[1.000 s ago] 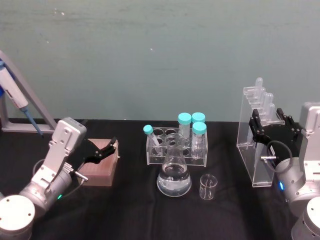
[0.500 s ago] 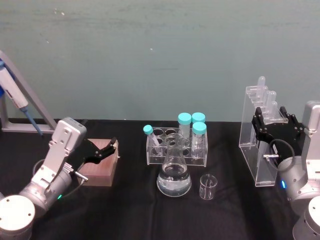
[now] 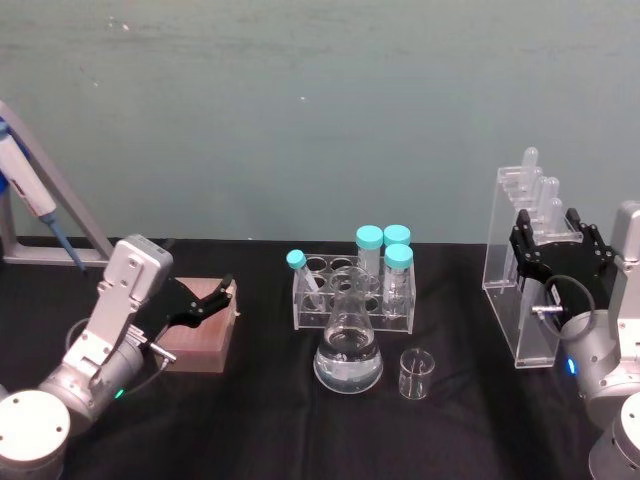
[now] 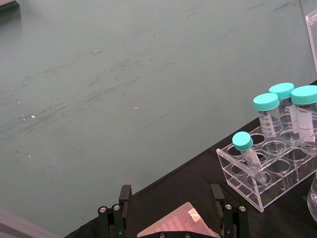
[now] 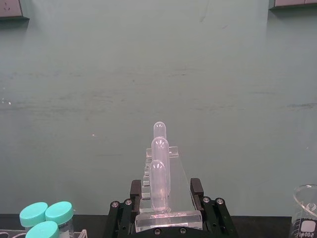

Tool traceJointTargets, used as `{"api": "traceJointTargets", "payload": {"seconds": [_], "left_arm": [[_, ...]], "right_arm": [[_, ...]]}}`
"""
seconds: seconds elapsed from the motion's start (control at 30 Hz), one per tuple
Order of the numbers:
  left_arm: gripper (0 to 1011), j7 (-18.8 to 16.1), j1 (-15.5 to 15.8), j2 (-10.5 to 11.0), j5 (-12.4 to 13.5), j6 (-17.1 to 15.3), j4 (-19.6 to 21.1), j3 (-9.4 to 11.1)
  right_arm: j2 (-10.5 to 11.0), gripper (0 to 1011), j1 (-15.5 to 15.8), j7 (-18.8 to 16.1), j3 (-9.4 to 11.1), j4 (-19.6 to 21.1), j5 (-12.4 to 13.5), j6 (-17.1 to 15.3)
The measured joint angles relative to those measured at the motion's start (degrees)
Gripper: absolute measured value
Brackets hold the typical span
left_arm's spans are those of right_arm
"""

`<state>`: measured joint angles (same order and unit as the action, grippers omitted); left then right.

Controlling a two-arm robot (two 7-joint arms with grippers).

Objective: Place the experimental apparatus aside using one hand.

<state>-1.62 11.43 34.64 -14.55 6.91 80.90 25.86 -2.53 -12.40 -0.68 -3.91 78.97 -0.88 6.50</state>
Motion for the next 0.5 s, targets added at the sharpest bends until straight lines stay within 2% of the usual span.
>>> {"api": "traceJointTargets", "payload": {"seconds": [0.5], "left_arm": [[1000, 0.0, 0.0, 0.0, 0.0, 0.0, 0.0, 0.0]], "right_arm": [[0.6, 615, -0.1, -0.1, 0.6, -0.1, -0.3, 0.9]]}}
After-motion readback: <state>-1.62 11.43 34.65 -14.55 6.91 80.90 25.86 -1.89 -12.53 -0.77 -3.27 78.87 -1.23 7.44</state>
